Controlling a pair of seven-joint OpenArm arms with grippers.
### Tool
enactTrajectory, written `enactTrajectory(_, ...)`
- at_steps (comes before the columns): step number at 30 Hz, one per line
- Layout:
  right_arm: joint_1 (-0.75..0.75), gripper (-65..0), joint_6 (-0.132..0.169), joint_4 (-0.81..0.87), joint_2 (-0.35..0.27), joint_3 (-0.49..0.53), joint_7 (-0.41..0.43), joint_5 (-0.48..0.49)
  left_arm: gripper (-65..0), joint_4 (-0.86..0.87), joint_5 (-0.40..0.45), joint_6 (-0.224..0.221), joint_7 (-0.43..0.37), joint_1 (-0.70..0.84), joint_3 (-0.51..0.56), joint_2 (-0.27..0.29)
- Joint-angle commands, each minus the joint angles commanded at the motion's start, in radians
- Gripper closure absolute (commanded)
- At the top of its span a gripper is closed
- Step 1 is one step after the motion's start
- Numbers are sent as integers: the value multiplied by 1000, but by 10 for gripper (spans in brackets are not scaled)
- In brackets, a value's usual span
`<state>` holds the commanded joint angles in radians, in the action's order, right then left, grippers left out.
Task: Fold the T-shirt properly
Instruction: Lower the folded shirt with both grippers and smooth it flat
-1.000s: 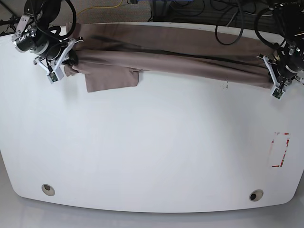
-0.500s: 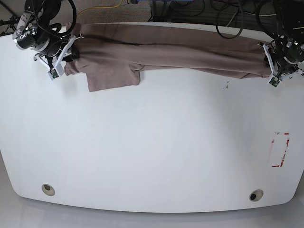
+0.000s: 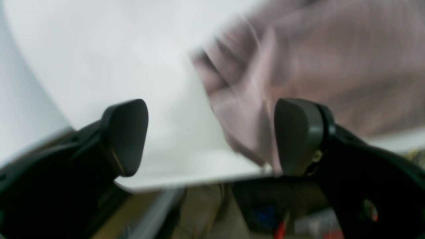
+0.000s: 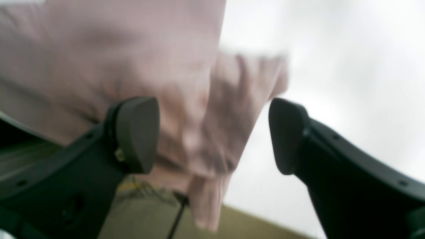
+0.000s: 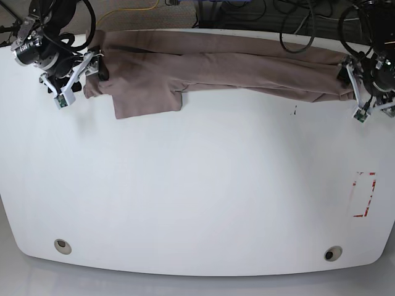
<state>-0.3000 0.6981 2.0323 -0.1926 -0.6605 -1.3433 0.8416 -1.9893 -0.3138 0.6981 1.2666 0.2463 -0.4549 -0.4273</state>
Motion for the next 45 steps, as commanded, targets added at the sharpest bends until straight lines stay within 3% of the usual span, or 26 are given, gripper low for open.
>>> enactTrajectory(3, 21, -438, 0, -2, 21, 8, 0, 25, -458, 6, -26, 0, -2, -25, -2, 2)
enactTrajectory(6, 28, -398, 0, -2, 57, 34, 2, 17, -368, 8, -23, 0, -3, -32, -2, 37)
enactTrajectory(9, 11, -312, 0, -2, 81, 54, 2, -26, -246, 9, -21, 0, 3, -14, -3, 57)
enactTrajectory(13, 8, -168, 0, -2, 118, 92, 2, -123, -96, 20, 37, 0, -2, 12, -2, 61)
enactTrajectory(17, -15, -116, 0, -2, 121, 120, 2, -207, -17, 26, 114, 0, -5, 55, -2, 63)
enactTrajectory(23, -37, -119, 0, -12, 114, 135, 63, -359, -13, 29, 141, 0, -69, 103, -2, 52)
enactTrajectory(28, -35, -133, 0, -72, 49, 203, 121, -477, -13, 49, 141, 0, -138, 124, 2, 9)
enactTrajectory(39, -26, -138, 0, -275, -40, 219, 279, -537, -13, 255, 141, 0, -212, 98, 6, -54)
enactTrajectory(45, 23, -138, 0, -371, -58, 219, 304, -540, -13, 365, 141, 0, -264, 64, 20, -77)
